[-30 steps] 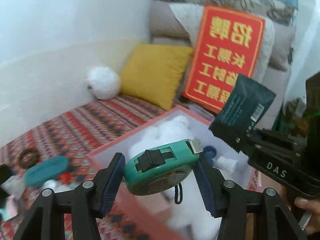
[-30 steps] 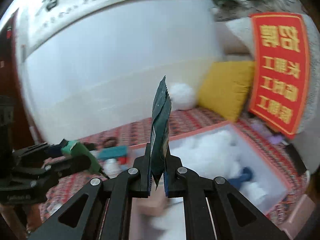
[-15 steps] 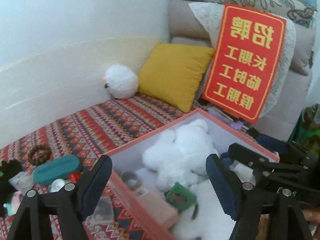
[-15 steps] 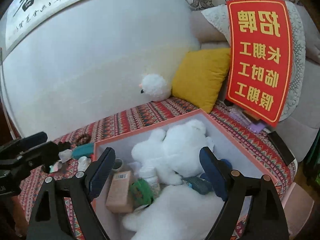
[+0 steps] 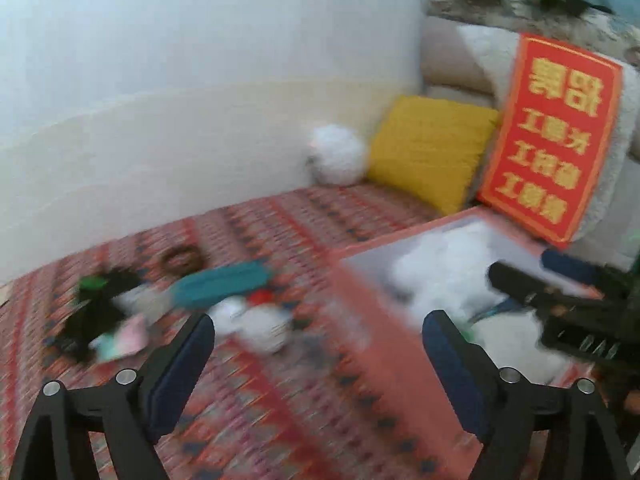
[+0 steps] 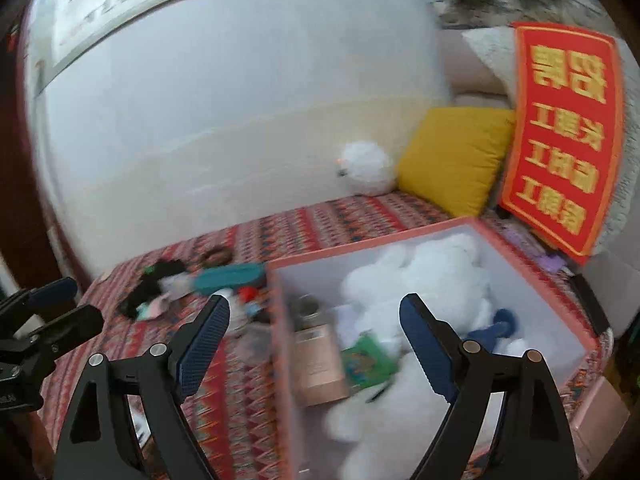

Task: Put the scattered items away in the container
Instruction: 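Grasp the brown fuzzy tuft with the right tool while the left tool grasps the white paper tag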

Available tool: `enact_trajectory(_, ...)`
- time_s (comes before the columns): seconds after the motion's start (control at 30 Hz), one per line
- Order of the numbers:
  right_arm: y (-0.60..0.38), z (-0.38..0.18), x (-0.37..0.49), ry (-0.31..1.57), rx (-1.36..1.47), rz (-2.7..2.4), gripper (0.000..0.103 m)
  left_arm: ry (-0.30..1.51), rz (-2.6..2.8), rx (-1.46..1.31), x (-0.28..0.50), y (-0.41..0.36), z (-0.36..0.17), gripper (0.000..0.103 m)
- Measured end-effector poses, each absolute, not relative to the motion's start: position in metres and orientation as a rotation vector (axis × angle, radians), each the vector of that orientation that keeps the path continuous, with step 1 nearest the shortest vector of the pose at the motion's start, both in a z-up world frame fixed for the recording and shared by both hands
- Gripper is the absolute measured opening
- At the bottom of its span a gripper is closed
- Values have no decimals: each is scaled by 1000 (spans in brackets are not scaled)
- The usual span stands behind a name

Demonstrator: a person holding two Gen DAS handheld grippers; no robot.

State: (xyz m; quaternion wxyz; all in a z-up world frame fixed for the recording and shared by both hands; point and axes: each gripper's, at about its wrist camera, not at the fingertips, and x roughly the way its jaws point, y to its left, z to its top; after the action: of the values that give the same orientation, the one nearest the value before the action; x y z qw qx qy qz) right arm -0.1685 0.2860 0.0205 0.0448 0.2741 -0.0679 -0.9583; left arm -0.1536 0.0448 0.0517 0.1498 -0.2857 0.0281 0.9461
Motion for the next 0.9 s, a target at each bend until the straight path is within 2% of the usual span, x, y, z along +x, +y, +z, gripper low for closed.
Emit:
enact_trajectory(0.23, 180, -12, -149, 7, 925, -2718, 90, 56, 2911, -1053, -102, -92, 2, 90)
enact_trajectory(0.4, 126, -45, -131, 62, 1024, -2570, 90, -172, 2896, -1261, -80, -143, -51, 90)
enact_trajectory(0.5, 106, -77, -123, 82, 1131, -2462, 89, -404, 2771, -1363, -80, -152, -86, 90)
enact_trajectory(0.57, 98, -97, -121, 102, 1203, -2398, 84, -522, 2683, -1466, -87, -156, -111, 90)
enact_trajectory(0.73, 83, -133, -120, 169, 1283, -2315, 80, -674, 2633, -1549, -96, -152, -136, 90)
enact_trajectory(0.9, 75, -160, -139, 177, 1352, -2268, 81, -644, 2621, -1597, -117, -129, -147, 90)
